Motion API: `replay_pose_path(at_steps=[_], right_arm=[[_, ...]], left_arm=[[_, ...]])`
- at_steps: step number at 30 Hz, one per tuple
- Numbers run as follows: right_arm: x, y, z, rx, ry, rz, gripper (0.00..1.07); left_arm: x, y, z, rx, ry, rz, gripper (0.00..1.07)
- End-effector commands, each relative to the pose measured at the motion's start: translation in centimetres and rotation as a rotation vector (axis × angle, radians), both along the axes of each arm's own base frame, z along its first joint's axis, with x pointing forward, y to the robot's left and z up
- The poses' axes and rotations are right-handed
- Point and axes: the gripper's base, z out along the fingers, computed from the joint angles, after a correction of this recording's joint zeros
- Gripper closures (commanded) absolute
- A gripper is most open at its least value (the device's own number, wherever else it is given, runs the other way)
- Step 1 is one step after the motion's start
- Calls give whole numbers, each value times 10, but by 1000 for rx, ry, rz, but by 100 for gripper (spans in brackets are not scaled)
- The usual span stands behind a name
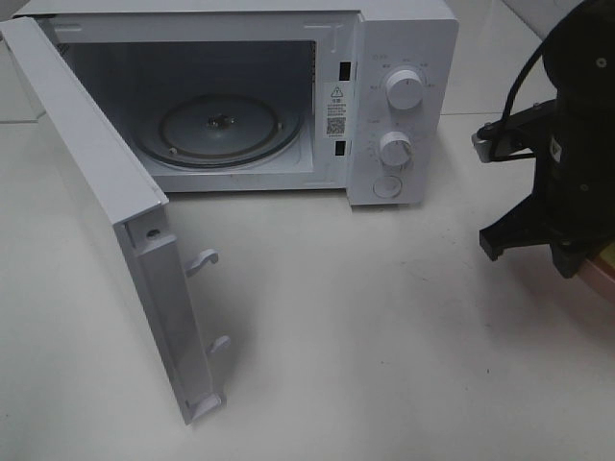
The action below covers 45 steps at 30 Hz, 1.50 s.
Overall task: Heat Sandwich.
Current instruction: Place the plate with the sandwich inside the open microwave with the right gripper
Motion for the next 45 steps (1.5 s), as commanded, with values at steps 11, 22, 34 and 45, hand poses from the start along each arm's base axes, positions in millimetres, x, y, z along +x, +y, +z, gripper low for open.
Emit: replay_pose_path(at_steps=[11,22,34,45], right_arm=[[-66,1,-6,-58,19,197,107],[-110,21,-1,-68,1,502,107],[-125,67,-2,-50,-26,1157,107],[-130,87,-1,-137,-29,1725,107]], left_arm=[[-2,0,0,-3,-27,5,26],[-2,0,0,-3,-27,5,26],[-2,0,0,-3,-27,5,26],[-2,0,0,-3,-27,5,26]])
